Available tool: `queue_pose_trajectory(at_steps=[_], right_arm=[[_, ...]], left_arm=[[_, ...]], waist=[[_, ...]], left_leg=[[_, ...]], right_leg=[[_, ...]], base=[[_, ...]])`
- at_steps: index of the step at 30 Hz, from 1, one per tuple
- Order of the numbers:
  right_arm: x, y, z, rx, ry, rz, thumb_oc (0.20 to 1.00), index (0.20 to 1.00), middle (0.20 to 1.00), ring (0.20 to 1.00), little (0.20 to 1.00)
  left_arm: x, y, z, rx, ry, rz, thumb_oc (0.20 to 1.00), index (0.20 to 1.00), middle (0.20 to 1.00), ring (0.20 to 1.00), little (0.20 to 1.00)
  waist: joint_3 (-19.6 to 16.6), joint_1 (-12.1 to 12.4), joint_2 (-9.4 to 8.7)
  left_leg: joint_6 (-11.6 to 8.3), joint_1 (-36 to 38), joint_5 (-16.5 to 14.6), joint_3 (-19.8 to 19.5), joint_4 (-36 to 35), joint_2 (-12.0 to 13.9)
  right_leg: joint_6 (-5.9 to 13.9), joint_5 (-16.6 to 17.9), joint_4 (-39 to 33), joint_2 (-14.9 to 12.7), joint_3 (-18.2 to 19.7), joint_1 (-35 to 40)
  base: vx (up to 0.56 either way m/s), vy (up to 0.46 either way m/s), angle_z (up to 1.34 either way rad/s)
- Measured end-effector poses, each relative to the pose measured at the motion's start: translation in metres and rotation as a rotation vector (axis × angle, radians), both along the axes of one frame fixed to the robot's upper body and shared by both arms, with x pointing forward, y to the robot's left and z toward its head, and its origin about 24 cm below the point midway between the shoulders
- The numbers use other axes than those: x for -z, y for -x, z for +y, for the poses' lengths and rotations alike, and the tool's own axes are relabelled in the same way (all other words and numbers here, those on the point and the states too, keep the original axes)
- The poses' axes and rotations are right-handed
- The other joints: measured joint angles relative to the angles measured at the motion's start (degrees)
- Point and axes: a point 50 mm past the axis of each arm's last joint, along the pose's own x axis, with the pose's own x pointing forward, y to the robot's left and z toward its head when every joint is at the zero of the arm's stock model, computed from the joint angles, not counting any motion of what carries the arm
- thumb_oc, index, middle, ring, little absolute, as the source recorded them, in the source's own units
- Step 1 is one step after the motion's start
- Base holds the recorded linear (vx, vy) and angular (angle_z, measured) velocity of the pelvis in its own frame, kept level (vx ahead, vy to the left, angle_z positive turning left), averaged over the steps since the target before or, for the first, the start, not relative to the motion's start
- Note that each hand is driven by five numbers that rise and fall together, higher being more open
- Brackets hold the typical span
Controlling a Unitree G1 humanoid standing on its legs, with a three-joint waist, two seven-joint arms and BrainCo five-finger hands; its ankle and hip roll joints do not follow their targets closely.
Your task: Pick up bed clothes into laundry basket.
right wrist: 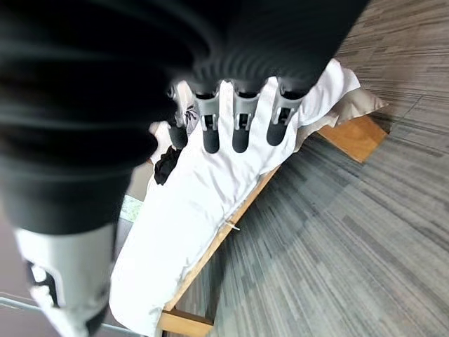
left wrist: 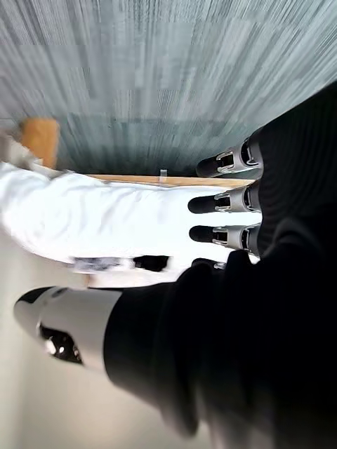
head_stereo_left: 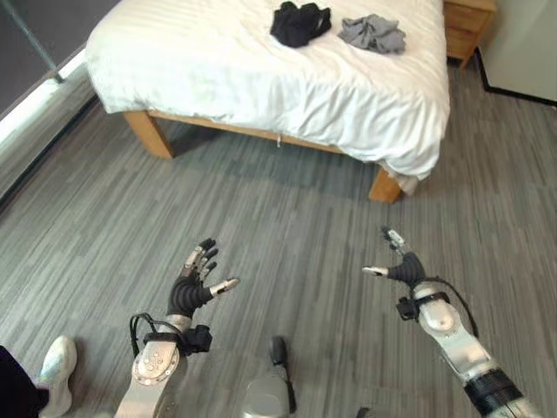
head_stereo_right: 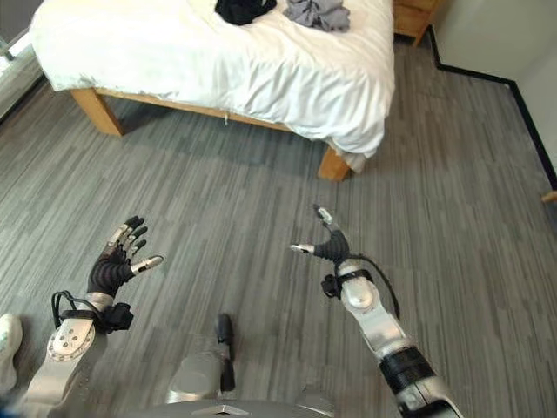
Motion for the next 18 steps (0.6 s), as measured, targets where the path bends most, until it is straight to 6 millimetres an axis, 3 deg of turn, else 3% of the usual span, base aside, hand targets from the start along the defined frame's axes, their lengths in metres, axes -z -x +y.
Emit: queue_pose_trajectory(at_steps=[1, 3, 4, 6, 7, 8, 9, 11, 12, 13, 14, 15, 16, 18], right_arm=[[-0.007, -0.005, 0.01, -0.027, 0.006, -0.036, 1.0, 1.0, 1.0, 1.0, 1.0], [-0.011, -0.005, 0.013, -0.038, 0.01, -0.054, 1.0, 1.0, 1.0, 1.0, 1.0], [-0.011, -0.005, 0.011, -0.032, 0.014, -0.057, 1.0, 1.0, 1.0, 1.0, 1.0], [-0.013, -0.003, 0.011, -0.036, 0.013, -0.068, 1.0, 1.0, 1.0, 1.0, 1.0], [-0.009, 0.001, 0.008, -0.026, 0.016, -0.051, 1.0, 1.0, 1.0, 1.0, 1.0], [-0.008, 0.001, 0.007, -0.023, 0.02, -0.046, 1.0, 1.0, 1.0, 1.0, 1.0], [-0.009, 0.0, 0.005, -0.018, 0.021, -0.048, 1.0, 1.0, 1.0, 1.0, 1.0], [-0.01, -0.001, 0.003, -0.008, 0.019, -0.054, 1.0, 1.0, 1.0, 1.0, 1.0], [-0.009, 0.0, 0.001, 0.001, 0.023, -0.051, 1.0, 1.0, 1.0, 1.0, 1.0], [-0.003, 0.007, -0.008, 0.018, 0.06, -0.034, 1.0, 1.0, 1.0, 1.0, 1.0], [0.0, 0.011, -0.014, 0.028, 0.084, -0.021, 1.0, 1.0, 1.0, 1.0, 1.0], [0.003, 0.013, -0.019, 0.038, 0.099, -0.009, 1.0, 1.0, 1.0, 1.0, 1.0], [0.004, 0.014, -0.025, 0.053, 0.11, -0.004, 1.0, 1.0, 1.0, 1.0, 1.0], [0.008, 0.013, -0.032, 0.09, 0.106, 0.015, 1.0, 1.0, 1.0, 1.0, 1.0]], left_arm=[[-0.001, -0.019, -0.006, 0.006, -0.011, -0.002, 1.0, 1.0, 1.0, 1.0, 1.0], [-0.008, -0.024, -0.016, 0.05, -0.019, -0.035, 1.0, 1.0, 1.0, 1.0, 1.0], [-0.009, -0.025, -0.021, 0.063, -0.019, -0.047, 1.0, 1.0, 1.0, 1.0, 1.0], [-0.006, -0.026, -0.018, 0.031, -0.003, -0.041, 1.0, 1.0, 1.0, 1.0, 1.0], [-0.001, -0.027, -0.017, 0.006, 0.002, -0.022, 1.0, 1.0, 1.0, 1.0, 1.0], [0.001, -0.028, -0.015, -0.008, 0.007, -0.016, 1.0, 1.0, 1.0, 1.0, 1.0], [0.004, -0.028, -0.013, -0.03, 0.016, -0.007, 1.0, 1.0, 1.0, 1.0, 1.0], [0.008, -0.026, -0.009, -0.059, 0.002, 0.005, 1.0, 1.0, 1.0, 1.0, 1.0], [0.012, -0.023, -0.01, -0.068, 0.001, 0.017, 1.0, 1.0, 1.0, 1.0, 1.0], [0.018, -0.021, -0.018, -0.076, 0.046, 0.03, 1.0, 1.0, 1.0, 1.0, 1.0], [0.02, -0.022, -0.028, -0.069, 0.083, 0.029, 1.0, 1.0, 1.0, 1.0, 1.0], [0.02, -0.024, -0.036, -0.055, 0.107, 0.025, 1.0, 1.0, 1.0, 1.0, 1.0], [0.019, -0.027, -0.046, -0.02, 0.114, 0.018, 1.0, 1.0, 1.0, 1.0, 1.0], [0.009, -0.039, -0.063, 0.041, 0.129, -0.018, 1.0, 1.0, 1.0, 1.0, 1.0]], waist=[[-0.1, -1.7, 0.15], [-0.6, -3.3, -0.17], [-1.0, -3.7, -0.04], [-1.3, -6.5, -0.57], [-1.5, -8.3, -0.94], [-1.6, -9.2, -0.97], [-1.8, -10.0, -1.27], [-2.2, -10.2, -1.73], [-2.9, -10.5, -1.3], [-5.2, -11.2, -0.39], [-6.3, -11.4, 0.87], [-7.3, -11.8, 2.42], [-7.9, -12.6, 3.32], [-6.9, -12.3, 1.45]], left_leg=[[0.77, 2.2, -0.9, 0.2, 0.0, -1.5], [0.24, 4.3, -3.4, -0.1, 0.0, -2.2], [0.78, 5.8, -4.4, 0.2, 0.0, -2.8], [-0.75, 6.9, -6.7, -1.0, 0.0, -3.2], [-0.87, 8.8, -8.2, -1.0, 0.0, -3.4], [-1.24, 9.7, -9.1, -1.0, 0.0, -3.4], [-1.93, 11.1, -10.3, -0.6, 0.0, -4.0], [-2.44, 14.4, -12.5, 1.5, 0.0, -5.0], [-3.49, 17.1, -14.7, 2.2, 0.0, -5.0], [-5.68, 20.9, -17.7, 1.9, 0.0, -4.3], [-6.83, 22.8, -18.8, 1.6, 0.0, -3.0], [-7.46, 23.8, -19.1, 1.4, 0.0, -1.5], [-9.68, 24.7, -17.2, 1.7, 0.4, 0.2], [-14.19, 19.8, -13.1, 1.7, 16.2, 3.3]], right_leg=[[0.36, 0.5, 9.1, -3.1, -1.6, -6.0], [-0.51, 1.1, 6.3, -4.1, -4.7, -7.9], [-2.12, 1.6, -2.3, -4.2, -9.9, -8.3], [-2.83, 2.5, -14.8, -0.4, -10.9, -9.2], [-4.09, 5.4, -25.8, 3.6, -10.7, -9.6], [-3.5, 6.9, -30.2, 5.2, -10.2, -9.7], [-2.92, 8.3, -35.2, 5.8, -11.0, -9.9], [-3.77, 8.9, -38.6, 4.8, -16.7, -10.8], [-4.07, 8.9, -37.5, 4.4, -18.2, -11.2], [-4.23, 8.9, -33.7, 4.4, -15.2, -10.4], [-6.44, 13.1, -32.3, 5.4, -13.4, -9.9], [-8.24, 14.8, -30.6, 6.6, -13.1, -9.6], [-10.87, 15.9, -30.6, 8.2, -13.3, -8.2], [-12.9, 14.1, -33.3, 8.7, -13.7, -3.0]], base=[[0.36, 0.081, 0.26], [0.46, 0.025, 0.08], [0.44, -0.023, -0.07], [0.49, -0.058, 0.11], [0.61, -0.084, 0.18], [0.63, -0.06, 0.12], [0.4, -0.025, -0.03], [0.52, 0.015, -0.34], [0.57, 0.016, -0.4], [0.49, -0.026, -0.2], [0.42, -0.052, 0.13], [0.37, -0.107, 0.33], [0.5, -0.225, 0.32], [0.36, -0.217, 0.18]])
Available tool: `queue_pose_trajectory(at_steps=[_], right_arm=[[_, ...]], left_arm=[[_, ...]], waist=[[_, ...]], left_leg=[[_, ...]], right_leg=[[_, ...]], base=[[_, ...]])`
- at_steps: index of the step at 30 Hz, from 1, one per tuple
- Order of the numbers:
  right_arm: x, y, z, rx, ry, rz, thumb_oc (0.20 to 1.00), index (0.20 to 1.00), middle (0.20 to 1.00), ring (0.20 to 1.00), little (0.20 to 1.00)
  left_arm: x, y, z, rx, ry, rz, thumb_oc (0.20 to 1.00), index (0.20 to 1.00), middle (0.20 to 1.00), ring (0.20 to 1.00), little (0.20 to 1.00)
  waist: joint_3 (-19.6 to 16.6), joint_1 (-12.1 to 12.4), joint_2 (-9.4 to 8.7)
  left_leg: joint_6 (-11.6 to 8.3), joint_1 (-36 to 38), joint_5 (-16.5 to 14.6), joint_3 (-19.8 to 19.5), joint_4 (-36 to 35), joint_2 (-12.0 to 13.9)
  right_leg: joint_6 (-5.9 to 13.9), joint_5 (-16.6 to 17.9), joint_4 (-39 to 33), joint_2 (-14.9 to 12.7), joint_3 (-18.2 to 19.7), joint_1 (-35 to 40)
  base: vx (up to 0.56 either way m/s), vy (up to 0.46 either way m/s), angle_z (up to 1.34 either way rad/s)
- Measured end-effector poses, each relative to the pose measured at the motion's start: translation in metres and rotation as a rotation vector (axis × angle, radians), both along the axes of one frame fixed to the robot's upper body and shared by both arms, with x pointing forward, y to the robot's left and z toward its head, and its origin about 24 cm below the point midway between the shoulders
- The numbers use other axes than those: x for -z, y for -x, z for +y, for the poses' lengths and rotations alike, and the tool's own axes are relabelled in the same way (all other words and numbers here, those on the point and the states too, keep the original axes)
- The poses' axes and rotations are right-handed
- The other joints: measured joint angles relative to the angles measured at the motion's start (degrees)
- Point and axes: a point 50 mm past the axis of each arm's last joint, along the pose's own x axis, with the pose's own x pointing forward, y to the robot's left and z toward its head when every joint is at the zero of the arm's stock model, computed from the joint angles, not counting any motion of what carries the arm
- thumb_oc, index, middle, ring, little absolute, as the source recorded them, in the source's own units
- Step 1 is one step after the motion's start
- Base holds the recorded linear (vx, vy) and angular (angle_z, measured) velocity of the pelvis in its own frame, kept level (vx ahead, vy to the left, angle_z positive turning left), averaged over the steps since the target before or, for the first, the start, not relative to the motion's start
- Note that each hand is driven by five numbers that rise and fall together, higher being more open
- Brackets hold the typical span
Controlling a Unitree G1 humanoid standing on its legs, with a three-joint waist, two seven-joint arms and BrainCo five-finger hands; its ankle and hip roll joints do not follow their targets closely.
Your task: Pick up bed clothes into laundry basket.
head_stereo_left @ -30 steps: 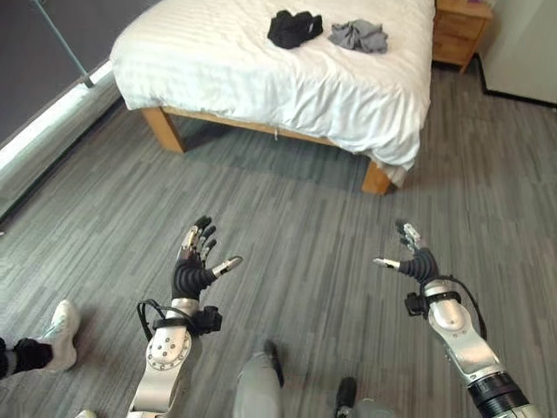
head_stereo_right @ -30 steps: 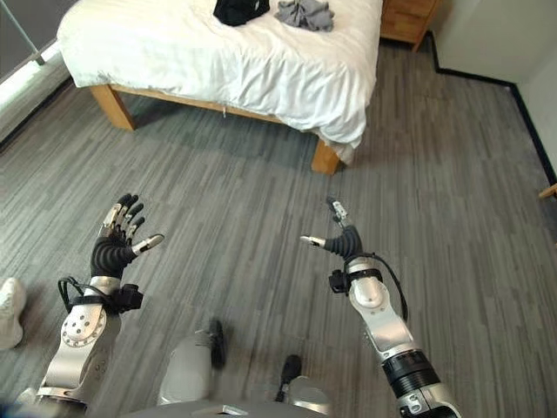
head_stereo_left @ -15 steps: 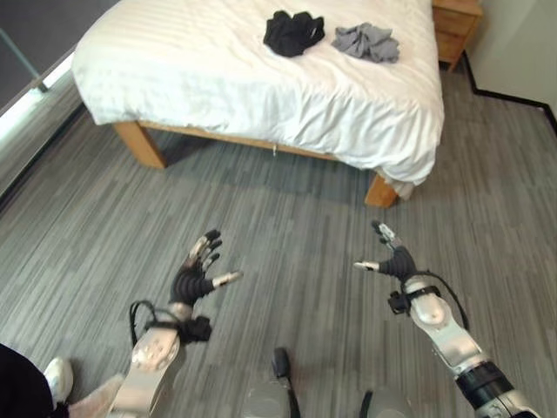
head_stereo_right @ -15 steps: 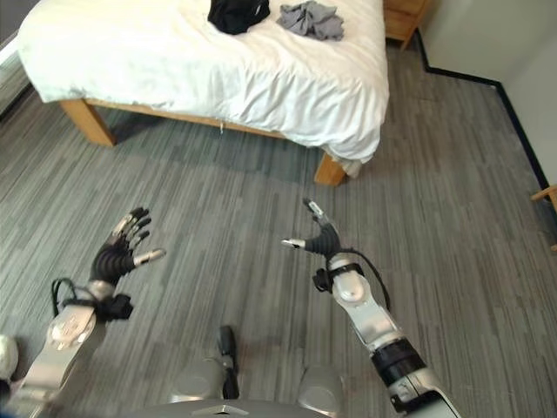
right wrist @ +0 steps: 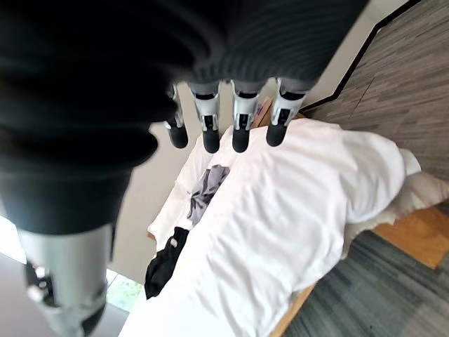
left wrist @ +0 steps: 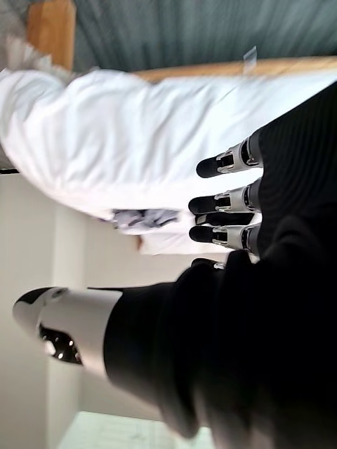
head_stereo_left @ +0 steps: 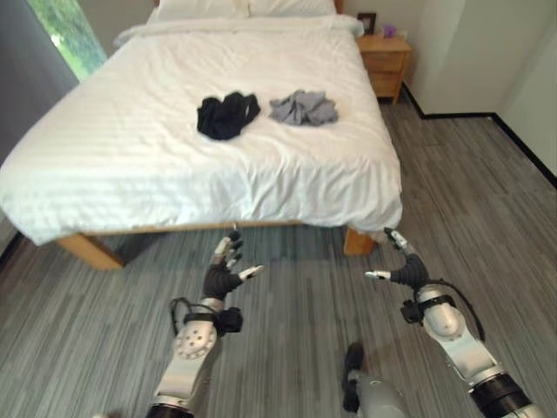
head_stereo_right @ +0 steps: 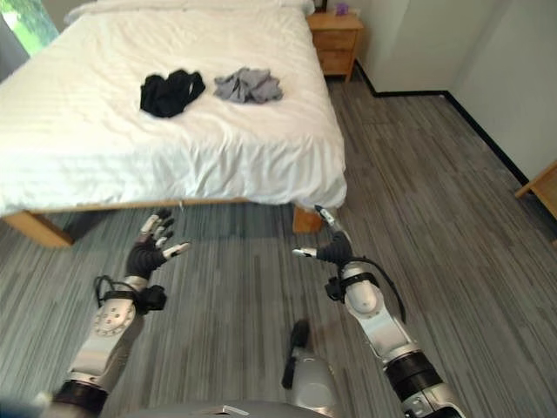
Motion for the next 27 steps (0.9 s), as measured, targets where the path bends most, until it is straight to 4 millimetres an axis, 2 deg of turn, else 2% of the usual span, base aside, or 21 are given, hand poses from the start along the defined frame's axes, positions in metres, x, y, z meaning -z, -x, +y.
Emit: queue_pose_trajectory(at_steps=[1, 2, 4, 6, 7, 8, 9, 10, 13, 14, 15, 16, 18, 19, 20, 21, 22, 23, 24, 25, 27], right_arm=[[0.0, 0.0, -0.001, 0.002, 0.003, 0.003, 1.0, 1.0, 1.0, 1.0, 1.0], [-0.001, -0.001, 0.0, 0.0, 0.0, -0.003, 1.0, 1.0, 1.0, 1.0, 1.0], [-0.003, -0.003, -0.004, 0.016, -0.011, -0.01, 1.0, 1.0, 1.0, 1.0, 1.0], [-0.005, -0.004, -0.008, 0.036, -0.017, -0.018, 1.0, 1.0, 1.0, 1.0, 1.0], [-0.006, -0.006, -0.008, 0.037, -0.012, -0.021, 1.0, 1.0, 1.0, 1.0, 1.0], [-0.008, -0.008, -0.008, 0.036, -0.009, -0.026, 1.0, 1.0, 1.0, 1.0, 1.0], [-0.011, -0.01, -0.009, 0.03, 0.003, -0.035, 1.0, 1.0, 1.0, 1.0, 1.0], [-0.007, -0.008, -0.006, 0.013, 0.025, -0.02, 1.0, 1.0, 1.0, 1.0, 1.0], [-0.013, -0.008, -0.007, -0.053, 0.158, -0.04, 1.0, 1.0, 1.0, 1.0, 1.0], [-0.013, -0.006, -0.006, -0.089, 0.254, -0.047, 1.0, 1.0, 1.0, 1.0, 1.0], [-0.012, -0.005, -0.005, -0.103, 0.299, -0.048, 1.0, 1.0, 1.0, 1.0, 1.0], [-0.009, -0.004, -0.004, -0.106, 0.327, -0.046, 1.0, 1.0, 1.0, 1.0, 1.0], [-0.005, -0.002, 0.005, -0.141, 0.405, -0.051, 1.0, 1.0, 1.0, 1.0, 1.0], [-0.009, -0.005, 0.009, -0.16, 0.458, -0.083, 1.0, 1.0, 1.0, 1.0, 1.0], [-0.022, -0.012, 0.013, -0.152, 0.516, -0.149, 1.0, 1.0, 1.0, 1.0, 1.0], [-0.03, -0.015, 0.014, -0.128, 0.518, -0.188, 1.0, 1.0, 1.0, 1.0, 1.0], [-0.037, -0.016, 0.016, -0.103, 0.501, -0.23, 1.0, 1.0, 1.0, 1.0, 1.0], [-0.043, -0.017, 0.017, -0.083, 0.497, -0.261, 1.0, 1.0, 1.0, 1.0, 1.0], [-0.053, -0.019, 0.023, -0.06, 0.469, -0.312, 1.0, 1.0, 1.0, 1.0, 1.0], [-0.056, -0.021, 0.025, -0.051, 0.46, -0.336, 1.0, 1.0, 1.0, 1.0, 1.0], [-0.062, -0.025, 0.027, -0.037, 0.465, -0.369, 1.0, 1.0, 1.0, 1.0, 1.0]], left_arm=[[-0.005, -0.005, -0.004, 0.009, 0.011, -0.022, 1.0, 1.0, 1.0, 1.0, 1.0], [-0.008, -0.005, -0.005, 0.013, 0.019, -0.036, 1.0, 1.0, 1.0, 1.0, 1.0], [-0.015, -0.008, -0.007, 0.028, 0.027, -0.065, 1.0, 1.0, 1.0, 1.0, 1.0], [-0.022, -0.011, -0.01, 0.041, 0.037, -0.093, 1.0, 1.0, 1.0, 1.0, 1.0], [-0.023, -0.012, -0.009, 0.041, 0.037, -0.098, 1.0, 1.0, 1.0, 1.0, 1.0], [-0.023, -0.011, -0.008, 0.041, 0.028, -0.096, 1.0, 1.0, 1.0, 1.0, 1.0], [-0.022, -0.01, -0.003, 0.039, 0.008, -0.089, 1.0, 1.0, 1.0, 1.0, 1.0], [-0.016, -0.005, 0.0, 0.032, -0.001, -0.065, 1.0, 1.0, 1.0, 1.0, 1.0], [-0.016, -0.004, 0.001, 0.032, -0.001, -0.067, 1.0, 1.0, 1.0, 1.0, 1.0], [-0.015, -0.004, 0.001, 0.028, 0.002, -0.062, 1.0, 1.0, 1.0, 1.0, 1.0], [-0.013, -0.002, 0.0, 0.023, 0.01, -0.051, 1.0, 1.0, 1.0, 1.0, 1.0], [-0.009, 0.001, 0.001, 0.02, 0.011, -0.038, 1.0, 1.0, 1.0, 1.0, 1.0], [-0.007, 0.006, 0.01, 0.006, -0.023, -0.021, 1.0, 1.0, 1.0, 1.0, 1.0], [-0.013, 0.007, 0.017, 0.0, -0.064, -0.036, 1.0, 1.0, 1.0, 1.0, 1.0], [-0.024, 0.006, 0.025, -0.031, -0.092, -0.079, 1.0, 1.0, 1.0, 1.0, 1.0], [-0.029, 0.006, 0.031, -0.054, -0.101, -0.099, 1.0, 1.0, 1.0, 1.0, 1.0], [-0.032, 0.007, 0.035, -0.075, -0.098, -0.11, 1.0, 1.0, 1.0, 1.0, 1.0], [-0.034, 0.007, 0.042, -0.102, -0.113, -0.118, 1.0, 1.0, 1.0, 1.0, 1.0], [-0.036, 0.009, 0.049, -0.127, -0.15, -0.117, 1.0, 1.0, 1.0, 1.0, 1.0], [-0.036, 0.01, 0.053, -0.142, -0.173, -0.119, 1.0, 1.0, 1.0, 1.0, 1.0], [-0.034, 0.01, 0.055, -0.149, -0.183, -0.108, 1.0, 1.0, 1.0, 1.0, 1.0]], waist=[[0.6, 0.5, -1.6], [0.6, 0.6, -2.3], [1.0, 0.3, -2.33], [2.1, 1.6, -4.22], [2.4, 1.9, -4.83], [2.5, 2.5, -4.7], [3.2, 3.0, -4.11], [3.5, 3.1, -4.08], [4.1, 3.1, -3.22], [4.2, 3.5, -2.85], [4.6, 3.4, -2.87], [4.8, 3.4, -3.37], [4.9, 4.9, -6.59], [4.9, 5.8, -8.23], [5.0, 6.2, -8.91], [5.1, 6.5, -8.82], [5.4, 7.2, -8.33], [5.1, 8.1, -8.78], [5.4, 8.9, -8.71], [5.5, 9.3, -8.62], [6.3, 9.1, -7.3]], left_leg=[[-1.53, -4.4, 4.0, -0.1, 11.7, 1.6], [-2.97, -7.7, 3.5, -0.4, 19.2, 3.8], [-4.19, -15.9, 5.7, -0.5, 32.1, 7.4], [-3.18, -24.2, 5.8, 3.3, 40.7, 10.3], [-2.37, -26.7, 5.9, 6.1, 39.2, 11.8], [-0.75, -27.6, 5.8, 9.5, 31.3, 12.7], [2.21, -28.2, 8.5, 12.7, 9.0, 12.4], [4.0, -28.1, 10.7, 12.3, -2.2, 10.6], [3.7, -27.2, 12.6, 7.3, -15.0, 8.5], [4.63, -27.9, 13.2, 2.8, -16.3, 9.0], [4.78, -27.7, 13.1, 2.6, -16.5, 9.7], [5.04, -26.7, 16.5, 2.7, -16.4, 9.4], [6.73, -24.8, 20.9, 3.3, -16.2, 5.8], [7.0, -24.9, 20.9, 3.4, -15.6, 3.9], [9.13, -24.8, 19.3, 3.4, -15.5, 2.0], [9.96, -24.3, 18.7, 2.9, -15.6, 1.3], [11.48, -23.4, 18.6, 2.7, -15.7, 1.0], [11.57, -22.8, 16.6, 3.0, -15.4, 0.7], [12.22, -20.7, 16.0, 3.0, -15.5, -0.1], [12.61, -19.9, 14.7, 3.2, -15.5, -0.2], [13.48, -18.2, 13.3, 2.8, -15.8, -0.8]], right_leg=[[-0.22, -0.7, -1.8, -0.5, 0.1, 2.9], [-0.06, -0.8, -3.5, -0.4, 0.4, 6.0], [-0.22, -4.8, -3.8, 0.4, 0.3, 9.6], [-0.29, -6.2, -5.0, 0.0, 0.7, 12.7], [0.08, -6.5, -5.6, 0.1, 0.6, 13.8], [1.33, -6.6, -5.5, 0.5, 0.4, 14.7], [2.39, -7.7, -5.4, 2.1, 1.0, 16.3], [3.9, -8.9, -5.5, 2.5, 1.0, 18.6], [5.92, -10.2, -5.5, 2.6, 2.0, 19.5], [7.37, -10.9, -5.5, 1.9, 3.3, 20.1], [8.16, -11.1, -5.5, 1.4, 3.4, 21.1], [8.97, -11.4, -5.5, 0.4, 3.4, 22.4], [8.46, -11.1, -5.5, -3.5, 3.4, 23.7], [6.83, -9.7, -5.5, -5.1, 3.2, 23.5], [5.78, -5.0, -5.4, -6.6, 3.1, 23.3], [6.15, -3.1, -4.7, -7.3, 3.0, 23.3], [7.28, -4.1, -3.3, -8.1, 3.1, 22.8], [7.73, -3.1, -2.9, -7.9, 3.4, 22.9], [8.52, 0.4, 3.3, -9.6, 2.2, 21.7], [9.44, 1.3, 8.6, -10.7, 2.6, 20.0], [10.79, 0.2, 19.5, -13.8, 3.5, 14.8]], base=[[0.28, -0.155, -0.03], [0.4, -0.205, -0.08], [0.34, -0.098, 0.01], [0.34, 0.092, -0.09], [0.26, 0.209, -0.19], [0.27, 0.258, -0.38], [0.36, 0.393, -0.64], [0.3, 0.402, -0.77], [0.22, 0.324, -0.65], [0.24, 0.251, -0.5], [0.28, 0.308, -0.39], [0.26, 0.286, -0.16], [0.27, 0.287, -0.26], [0.29, 0.286, -0.08], [0.32, 0.278, 0.17], [0.28, 0.295, 0.25], [0.19, 0.202, 0.12], [0.18, 0.287, 0.1], [0.17, 0.297, 0.02], [0.17, 0.29, 0.15], [0.2, 0.222, 0.18]])
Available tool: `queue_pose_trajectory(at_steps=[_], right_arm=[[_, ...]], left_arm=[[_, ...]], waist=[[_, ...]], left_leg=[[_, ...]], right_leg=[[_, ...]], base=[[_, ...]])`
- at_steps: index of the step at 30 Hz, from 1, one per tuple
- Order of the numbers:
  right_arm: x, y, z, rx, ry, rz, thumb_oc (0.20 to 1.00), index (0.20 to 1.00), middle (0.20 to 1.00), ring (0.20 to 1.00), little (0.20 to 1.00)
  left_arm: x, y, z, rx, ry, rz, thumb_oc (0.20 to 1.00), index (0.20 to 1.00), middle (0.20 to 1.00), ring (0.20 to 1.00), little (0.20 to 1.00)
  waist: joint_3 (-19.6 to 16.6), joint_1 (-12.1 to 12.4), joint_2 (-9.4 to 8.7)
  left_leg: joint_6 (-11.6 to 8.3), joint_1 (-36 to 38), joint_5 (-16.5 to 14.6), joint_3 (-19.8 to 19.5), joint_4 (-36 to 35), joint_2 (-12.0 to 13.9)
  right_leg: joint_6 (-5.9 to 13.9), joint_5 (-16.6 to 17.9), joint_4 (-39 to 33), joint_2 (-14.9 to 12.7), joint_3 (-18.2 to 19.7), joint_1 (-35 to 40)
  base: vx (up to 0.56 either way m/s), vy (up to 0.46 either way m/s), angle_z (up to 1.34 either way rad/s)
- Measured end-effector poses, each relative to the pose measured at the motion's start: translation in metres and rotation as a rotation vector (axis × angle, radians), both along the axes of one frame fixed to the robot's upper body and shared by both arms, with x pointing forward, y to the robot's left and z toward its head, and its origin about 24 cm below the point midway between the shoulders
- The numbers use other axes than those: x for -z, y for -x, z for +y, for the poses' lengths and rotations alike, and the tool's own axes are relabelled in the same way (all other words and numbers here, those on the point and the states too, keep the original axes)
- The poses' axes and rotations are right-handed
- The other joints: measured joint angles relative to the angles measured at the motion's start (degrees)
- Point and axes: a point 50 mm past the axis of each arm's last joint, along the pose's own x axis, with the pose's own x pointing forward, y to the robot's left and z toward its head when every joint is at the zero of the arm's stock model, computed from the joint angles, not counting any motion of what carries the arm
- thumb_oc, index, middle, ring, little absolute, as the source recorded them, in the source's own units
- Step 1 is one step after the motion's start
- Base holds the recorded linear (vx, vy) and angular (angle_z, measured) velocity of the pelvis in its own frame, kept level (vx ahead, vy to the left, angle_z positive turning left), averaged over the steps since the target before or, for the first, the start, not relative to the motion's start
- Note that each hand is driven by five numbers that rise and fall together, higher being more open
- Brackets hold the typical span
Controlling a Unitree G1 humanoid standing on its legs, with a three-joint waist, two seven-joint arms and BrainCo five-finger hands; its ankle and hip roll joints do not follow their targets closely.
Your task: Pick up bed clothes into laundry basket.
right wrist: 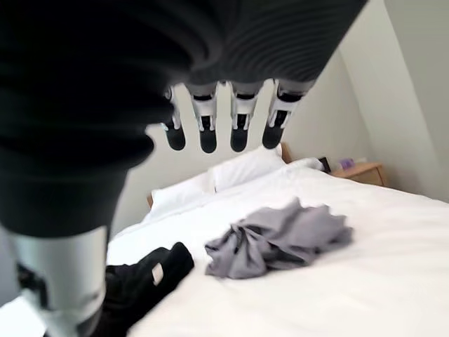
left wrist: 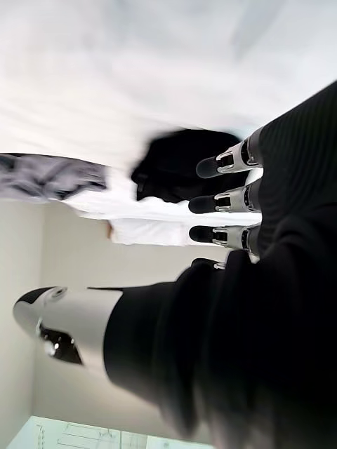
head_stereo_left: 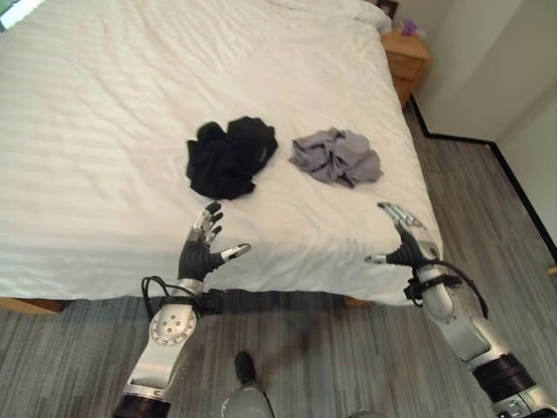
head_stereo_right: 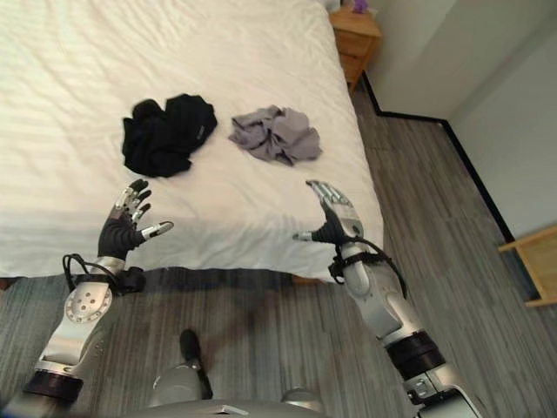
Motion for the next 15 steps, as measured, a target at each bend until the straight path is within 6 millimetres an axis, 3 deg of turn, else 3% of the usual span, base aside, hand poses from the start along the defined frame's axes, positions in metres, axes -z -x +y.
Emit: queue_pose_trajectory(at_steps=[2, 3, 4, 6, 7, 8, 10, 11, 12, 13, 15], right_arm=[[-0.016, -0.013, -0.002, 0.013, 0.063, -0.058, 1.0, 1.0, 1.0, 1.0, 1.0], [-0.024, -0.017, -0.005, 0.027, 0.068, -0.085, 1.0, 1.0, 1.0, 1.0, 1.0], [-0.03, -0.018, -0.01, 0.051, 0.068, -0.11, 1.0, 1.0, 1.0, 1.0, 1.0], [-0.04, -0.019, -0.025, 0.103, 0.105, -0.15, 1.0, 1.0, 1.0, 1.0, 1.0], [-0.043, -0.019, -0.032, 0.124, 0.133, -0.165, 1.0, 1.0, 1.0, 1.0, 1.0], [-0.044, -0.02, -0.035, 0.135, 0.142, -0.173, 1.0, 1.0, 1.0, 1.0, 1.0], [-0.044, -0.021, -0.039, 0.157, 0.146, -0.179, 1.0, 1.0, 1.0, 1.0, 1.0], [-0.034, -0.024, -0.044, 0.184, 0.176, -0.131, 1.0, 1.0, 1.0, 1.0, 1.0], [-0.028, -0.026, -0.046, 0.196, 0.196, -0.098, 1.0, 1.0, 1.0, 1.0, 1.0], [-0.024, -0.029, -0.047, 0.203, 0.209, -0.079, 1.0, 1.0, 1.0, 1.0, 1.0], [-0.027, -0.039, -0.045, 0.2, 0.233, -0.077, 1.0, 1.0, 1.0, 1.0, 1.0]], left_arm=[[0.002, -0.003, 0.004, -0.025, -0.013, 0.008, 1.0, 1.0, 1.0, 1.0, 1.0], [0.001, -0.004, 0.005, -0.029, -0.014, 0.008, 1.0, 1.0, 1.0, 1.0, 1.0], [0.002, -0.004, 0.005, -0.036, -0.01, 0.008, 1.0, 1.0, 1.0, 1.0, 1.0], [0.003, -0.009, 0.001, -0.043, 0.017, 0.004, 1.0, 1.0, 1.0, 1.0, 1.0], [0.009, -0.01, -0.002, -0.05, 0.038, 0.02, 1.0, 1.0, 1.0, 1.0, 1.0], [0.011, -0.01, -0.002, -0.052, 0.045, 0.026, 1.0, 1.0, 1.0, 1.0, 1.0], [0.011, -0.009, -0.003, -0.046, 0.042, 0.03, 1.0, 1.0, 1.0, 1.0, 1.0], [0.013, -0.009, -0.002, -0.045, 0.041, 0.038, 1.0, 1.0, 1.0, 1.0, 1.0], [0.014, -0.007, -0.001, -0.042, 0.034, 0.045, 1.0, 1.0, 1.0, 1.0, 1.0], [0.016, -0.006, 0.0, -0.045, 0.035, 0.052, 1.0, 1.0, 1.0, 1.0, 1.0], [0.018, 0.002, 0.003, -0.043, 0.025, 0.064, 1.0, 1.0, 1.0, 1.0, 1.0]], waist=[[0.3, -0.1, 0.38], [0.4, -0.1, 0.54], [0.6, 0.0, 0.87], [1.4, -1.4, 1.98], [1.4, -2.6, 2.0], [1.3, -3.3, 1.65], [0.9, -3.4, 0.22], [0.5, -4.7, -1.82], [-0.1, -4.7, -3.4], [-0.3, -4.2, -3.58], [-0.3, -2.8, -1.37]], left_leg=[[1.43, 0.2, -1.1, -1.4, 0.2, -0.2], [1.51, 0.2, -0.9, -1.2, 0.3, -0.1], [1.83, 0.3, -1.3, -2.6, 0.3, -0.8], [1.54, 0.2, -1.6, -6.6, -0.1, 0.2], [1.23, 0.3, -1.8, -9.0, -0.1, -0.2], [1.0, 0.4, -2.0, -9.9, -0.1, -0.6], [0.35, 0.4, -2.4, -11.9, -0.4, -2.5], [-0.96, 0.6, -3.2, -14.3, -0.4, -4.9], [-2.12, 1.7, -3.1, -13.6, -0.4, -6.1], [-3.15, 2.1, -3.0, -13.7, -0.2, -6.2], [-4.72, 1.4, -3.7, -12.1, -0.5, -3.2]], right_leg=[[0.33, -6.4, 2.3, 0.4, 0.0, -4.9], [0.48, -6.9, 1.2, 1.0, -0.4, -6.1], [0.21, -7.8, -1.8, 2.9, 1.0, -7.7], [-1.69, -10.5, -11.3, 10.7, 7.5, -8.7], [-2.82, -9.5, -19.0, 14.5, 10.1, -10.3], [-3.04, -7.9, -22.4, 15.6, 11.7, -11.1], [-3.42, -4.1, -25.4, 15.4, 13.6, -13.8], [-2.83, -3.4, -25.4, 14.0, 17.4, -14.3], [-3.44, -0.7, -25.3, 12.6, 16.6, -13.9], [-4.26, 3.3, -25.2, 12.5, 16.3, -13.8], [-4.69, 2.3, -25.1, 14.8, 15.6, -14.1]], base=[[0.21, 0.146, 0.22], [0.24, 0.082, 0.26], [0.33, 0.089, 0.41], [0.24, 0.032, 0.88], [0.23, 0.025, 1.08], [0.25, 0.01, 0.98], [0.23, 0.006, 0.94], [0.14, 0.012, 1.32], [0.07, -0.028, 1.2], [0.06, -0.066, 0.32], [0.04, -0.086, 0.04]])
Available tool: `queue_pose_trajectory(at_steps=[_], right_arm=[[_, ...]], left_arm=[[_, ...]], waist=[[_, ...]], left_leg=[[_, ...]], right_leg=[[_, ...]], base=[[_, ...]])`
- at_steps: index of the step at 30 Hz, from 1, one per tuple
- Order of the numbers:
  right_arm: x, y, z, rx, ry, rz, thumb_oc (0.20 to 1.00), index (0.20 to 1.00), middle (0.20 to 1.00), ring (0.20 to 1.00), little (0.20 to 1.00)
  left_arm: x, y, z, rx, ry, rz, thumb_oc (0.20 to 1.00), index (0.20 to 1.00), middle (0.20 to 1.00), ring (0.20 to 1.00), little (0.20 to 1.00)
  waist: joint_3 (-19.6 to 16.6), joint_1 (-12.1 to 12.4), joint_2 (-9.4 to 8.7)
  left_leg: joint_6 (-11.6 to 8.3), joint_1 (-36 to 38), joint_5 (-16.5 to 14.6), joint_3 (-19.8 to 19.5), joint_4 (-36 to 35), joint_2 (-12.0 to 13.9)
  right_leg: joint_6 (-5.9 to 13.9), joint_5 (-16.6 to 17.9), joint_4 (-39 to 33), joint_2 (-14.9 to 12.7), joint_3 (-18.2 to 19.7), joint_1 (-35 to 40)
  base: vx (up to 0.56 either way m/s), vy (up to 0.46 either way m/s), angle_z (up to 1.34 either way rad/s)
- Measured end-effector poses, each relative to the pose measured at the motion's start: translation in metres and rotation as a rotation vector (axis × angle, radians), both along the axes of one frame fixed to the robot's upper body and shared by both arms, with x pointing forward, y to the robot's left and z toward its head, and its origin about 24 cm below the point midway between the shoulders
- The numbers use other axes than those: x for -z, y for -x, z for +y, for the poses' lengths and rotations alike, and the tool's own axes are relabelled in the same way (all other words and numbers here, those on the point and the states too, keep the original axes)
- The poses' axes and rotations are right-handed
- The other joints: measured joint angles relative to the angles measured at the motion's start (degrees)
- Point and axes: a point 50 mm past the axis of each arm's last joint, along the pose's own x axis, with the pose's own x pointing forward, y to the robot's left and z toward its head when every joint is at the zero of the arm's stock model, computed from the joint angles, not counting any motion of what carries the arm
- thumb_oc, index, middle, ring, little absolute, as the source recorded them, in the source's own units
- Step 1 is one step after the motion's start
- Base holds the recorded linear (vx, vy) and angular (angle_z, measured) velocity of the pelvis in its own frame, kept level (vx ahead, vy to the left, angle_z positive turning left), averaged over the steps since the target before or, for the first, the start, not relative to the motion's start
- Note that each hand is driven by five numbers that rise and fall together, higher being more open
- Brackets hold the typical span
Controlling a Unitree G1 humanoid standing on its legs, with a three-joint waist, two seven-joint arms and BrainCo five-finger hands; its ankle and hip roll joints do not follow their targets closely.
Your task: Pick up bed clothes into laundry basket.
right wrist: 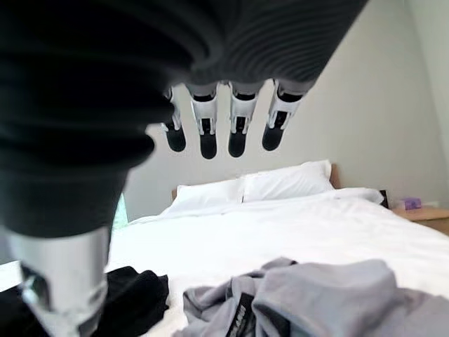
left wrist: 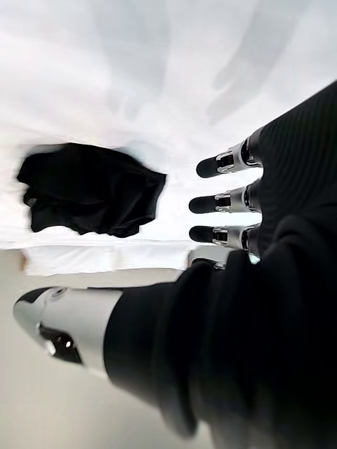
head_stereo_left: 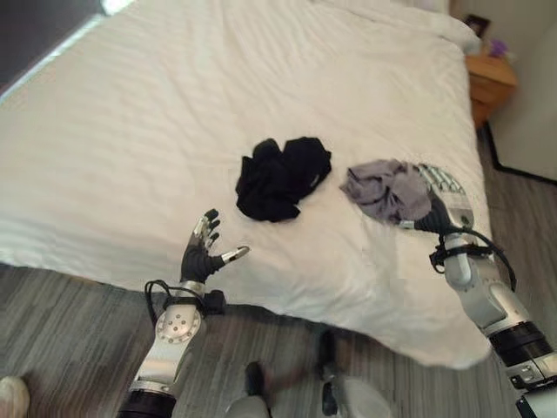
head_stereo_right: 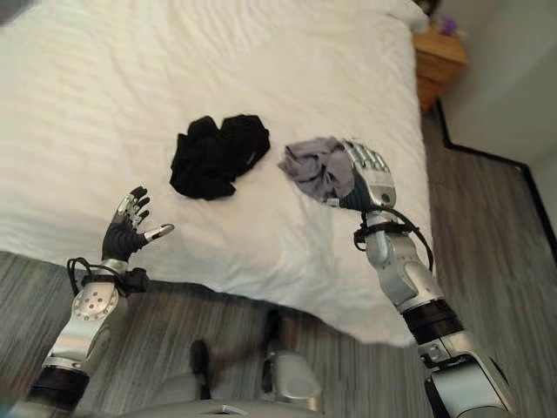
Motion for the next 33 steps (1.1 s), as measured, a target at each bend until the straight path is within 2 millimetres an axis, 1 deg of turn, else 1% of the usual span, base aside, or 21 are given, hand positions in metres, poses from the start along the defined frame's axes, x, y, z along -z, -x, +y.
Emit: queue_pose_trajectory(at_steps=[1, 2, 4, 5, 6, 7, 9, 11, 12, 13, 14, 16, 18, 20, 21, 22, 25, 28, 29, 30, 33], right_arm=[[-0.004, -0.014, 0.002, 0.001, 0.052, 0.018, 1.0, 1.0, 1.0, 1.0, 1.0], [-0.008, -0.021, 0.005, -0.001, 0.07, 0.019, 1.0, 1.0, 1.0, 1.0, 1.0], [-0.027, -0.036, 0.01, 0.0, 0.076, -0.019, 1.0, 1.0, 1.0, 1.0, 1.0], [-0.034, -0.048, 0.008, 0.022, 0.113, -0.01, 1.0, 1.0, 1.0, 1.0, 1.0], [-0.041, -0.054, 0.003, 0.052, 0.114, -0.005, 1.0, 1.0, 1.0, 1.0, 1.0], [-0.048, -0.059, -0.004, 0.091, 0.094, 0.001, 1.0, 1.0, 1.0, 1.0, 1.0], [-0.055, -0.067, -0.013, 0.127, 0.162, 0.037, 1.0, 1.0, 1.0, 1.0, 1.0], [-0.068, -0.071, -0.033, 0.195, 0.194, 0.052, 1.0, 1.0, 1.0, 1.0, 1.0], [-0.085, -0.072, -0.054, 0.276, 0.196, 0.057, 1.0, 1.0, 1.0, 1.0, 1.0], [-0.089, -0.07, -0.061, 0.297, 0.198, 0.054, 1.0, 1.0, 1.0, 1.0, 1.0], [-0.093, -0.069, -0.065, 0.307, 0.213, 0.057, 1.0, 1.0, 1.0, 1.0, 1.0], [-0.098, -0.068, -0.068, 0.308, 0.233, 0.055, 1.0, 1.0, 1.0, 1.0, 1.0], [-0.105, -0.066, -0.079, 0.338, 0.236, 0.051, 1.0, 1.0, 1.0, 1.0, 1.0], [-0.118, -0.067, -0.08, 0.347, 0.195, 0.023, 1.0, 1.0, 1.0, 1.0, 1.0], [-0.123, -0.067, -0.081, 0.35, 0.186, 0.013, 1.0, 1.0, 1.0, 1.0, 1.0], [-0.125, -0.067, -0.081, 0.346, 0.184, 0.013, 1.0, 1.0, 1.0, 1.0, 1.0], [-0.121, -0.067, -0.087, 0.368, 0.18, 0.041, 1.0, 1.0, 1.0, 1.0, 1.0], [-0.113, -0.065, -0.095, 0.398, 0.17, 0.078, 1.0, 1.0, 1.0, 1.0, 1.0], [-0.107, -0.063, -0.096, 0.392, 0.149, 0.085, 0.84, 0.84, 0.84, 0.84, 0.84], [-0.093, -0.061, -0.095, 0.376, 0.138, 0.107, 0.2, 0.2, 0.2, 0.2, 0.2], [-0.071, -0.056, -0.096, 0.348, 0.051, 0.131, 0.2, 0.2, 0.2, 0.2, 0.2]], left_arm=[[-0.001, -0.001, -0.001, 0.004, 0.006, -0.008, 1.0, 1.0, 1.0, 1.0, 1.0], [-0.002, -0.002, -0.001, 0.006, 0.006, -0.01, 1.0, 1.0, 1.0, 1.0, 1.0], [-0.005, -0.004, -0.002, 0.016, 0.01, -0.026, 1.0, 1.0, 1.0, 1.0, 1.0], [-0.007, -0.008, -0.001, 0.02, 0.006, -0.038, 1.0, 1.0, 1.0, 1.0, 1.0], [-0.01, -0.011, -0.002, 0.025, 0.005, -0.053, 1.0, 1.0, 1.0, 1.0, 1.0], [-0.017, -0.016, -0.001, 0.032, -0.008, -0.082, 1.0, 1.0, 1.0, 1.0, 1.0], [-0.029, -0.023, 0.005, 0.039, -0.027, -0.119, 1.0, 1.0, 1.0, 1.0, 1.0], [-0.043, -0.028, 0.01, 0.046, -0.045, -0.164, 1.0, 1.0, 1.0, 1.0, 1.0], [-0.054, -0.031, 0.014, 0.047, -0.04, -0.207, 1.0, 1.0, 1.0, 1.0, 1.0], [-0.056, -0.031, 0.015, 0.04, -0.035, -0.218, 1.0, 1.0, 1.0, 1.0, 1.0], [-0.057, -0.03, 0.019, 0.024, -0.033, -0.229, 1.0, 1.0, 1.0, 1.0, 1.0], [-0.059, -0.028, 0.023, 0.02, -0.047, -0.234, 1.0, 1.0, 1.0, 1.0, 1.0], [-0.063, -0.028, 0.026, 0.016, -0.026, -0.251, 1.0, 1.0, 1.0, 1.0, 1.0], [-0.064, -0.028, 0.029, 0.003, -0.014, -0.26, 1.0, 1.0, 1.0, 1.0, 1.0], [-0.064, -0.028, 0.029, 0.005, 0.01, -0.261, 1.0, 1.0, 1.0, 1.0, 1.0], [-0.067, -0.029, 0.029, 0.007, 0.014, -0.271, 1.0, 1.0, 1.0, 1.0, 1.0], [-0.068, -0.029, 0.029, 0.011, 0.017, -0.282, 1.0, 1.0, 1.0, 1.0, 1.0], [-0.063, -0.026, 0.029, 0.008, 0.022, -0.27, 1.0, 1.0, 1.0, 1.0, 1.0], [-0.06, -0.024, 0.03, 0.001, 0.031, -0.264, 1.0, 1.0, 1.0, 1.0, 1.0], [-0.055, -0.019, 0.034, -0.027, 0.054, -0.257, 1.0, 1.0, 1.0, 1.0, 1.0], [-0.05, -0.017, 0.036, -0.039, 0.052, -0.24, 1.0, 1.0, 1.0, 1.0, 1.0]], waist=[[0.1, -0.1, 0.62], [0.1, 0.2, 0.63], [0.4, 0.3, 0.97], [0.4, 0.0, 1.03], [0.5, 0.1, 1.14], [0.8, 0.4, 1.48], [1.4, 0.8, 2.38], [2.7, 2.0, 4.54], [4.3, 2.5, 7.13], [4.7, 2.9, 8.0], [5.8, 3.6, 9.88], [7.0, 4.3, 11.73], [8.5, 4.6, 13.84], [9.5, 4.4, 14.93], [10.0, 4.3, 15.49], [10.0, 4.3, 15.49], [10.0, 4.2, 15.52], [10.0, 4.3, 15.52], [10.0, 4.4, 15.52], [10.0, 4.4, 15.5], [9.6, 4.3, 15.18]], left_leg=[[-0.25, -0.5, 0.0, 0.7, 0.0, 1.3], [-0.38, -0.4, -0.1, 1.4, 0.0, 2.0], [-1.24, -0.3, -0.3, 2.0, 0.0, 3.4], [-1.97, -0.3, -0.3, 2.5, 0.0, 3.3], [-2.42, -0.6, -0.3, 2.8, 0.0, 3.2], [-2.42, -1.3, -0.3, 2.8, 0.2, 3.0], [-2.49, -2.3, -0.1, 2.6, 0.3, 2.6], [-2.11, -3.6, 0.2, 2.3, 0.3, 2.1], [-1.84, -5.1, 0.4, 1.6, 0.3, 1.3], [-1.81, -5.7, 0.4, 1.5, 0.3, 1.0], [-1.68, -6.3, 0.5, 1.4, 0.3, 0.8], [-1.61, -7.2, 0.6, 1.7, 0.3, 0.6], [-1.54, -8.7, 0.6, 1.8, 0.3, 0.1], [-1.43, -9.3, 0.7, 1.9, 0.3, -0.3], [-1.43, -9.3, 0.7, 2.8, 0.3, -0.5], [-1.43, -9.3, 0.7, 3.1, 0.3, -0.5], [-1.43, -9.3, 0.7, 3.3, 0.3, -0.5], [-1.43, -9.0, 0.7, 3.3, 0.3, -0.4], [-1.43, -8.6, 0.7, 3.3, 0.3, -0.3], [-1.45, -7.5, 0.7, 3.4, 0.3, -0.2], [-1.65, -5.9, 0.5, 3.8, 0.3, 0.1]], right_leg=[[-0.36, 0.3, 0.1, 1.3, -0.6, -0.3], [-0.38, 0.3, 0.1, 2.0, -0.5, -0.4], [-0.34, 0.2, 0.1, 3.0, -0.7, -0.4], [-0.38, -0.1, 0.1, 3.1, -0.5, -0.9], [-0.37, -0.1, 0.1, 2.9, -0.5, -1.3], [-0.07, -0.5, 0.0, 2.5, -0.8, -1.8], [-0.1, -0.6, -0.2, 1.9, -1.6, -2.6], [-0.44, -0.4, -0.2, 1.1, -2.2, -3.5], [-0.81, 0.2, -0.1, 0.4, -2.9, -4.7], [-0.82, 0.3, 0.1, 0.1, -3.1, -5.2], [-1.0, 0.6, 0.1, -0.2, -3.3, -5.6], [-1.13, 0.7, 0.1, -0.5, -3.5, -6.6], [-1.2, 1.0, 0.1, -1.1, -4.0, -8.0], [-1.25, 1.1, 0.1, -1.5, -4.1, -8.6], [-1.25, 1.1, 0.1, -1.7, -4.1, -8.8], [-1.25, 1.1, 0.1, -1.7, -4.1, -8.8], [-1.25, 1.1, 0.1, -1.7, -4.3, -8.8], [-1.25, 1.1, 0.1, -1.6, -4.3, -8.5], [-1.26, 1.1, 0.1, -1.5, -4.3, -8.1], [-1.26, 1.1, 0.1, -1.3, -4.3, -7.1], [-1.25, 1.1, 0.1, -1.0, -4.1, -5.7]], base=[[0.01, -0.052, 0.02], [0.0, -0.046, -0.11], [-0.01, -0.041, -0.2], [-0.02, -0.034, -0.13], [-0.05, -0.055, -0.03], [-0.06, -0.047, 0.07], [-0.07, -0.048, 0.16], [-0.05, -0.034, 0.25], [-0.05, -0.017, 0.27], [-0.06, -0.004, 0.26], [-0.04, -0.02, 0.08], [-0.05, -0.02, 0.03], [-0.05, -0.016, 0.03], [-0.02, -0.012, 0.02], [-0.02, -0.021, -0.05], [-0.01, -0.025, -0.06], [0.0, 0.0, 0.0], [0.02, -0.014, 0.0], [0.06, -0.023, -0.04], [0.04, -0.021, -0.06], [0.06, -0.008, -0.05]])
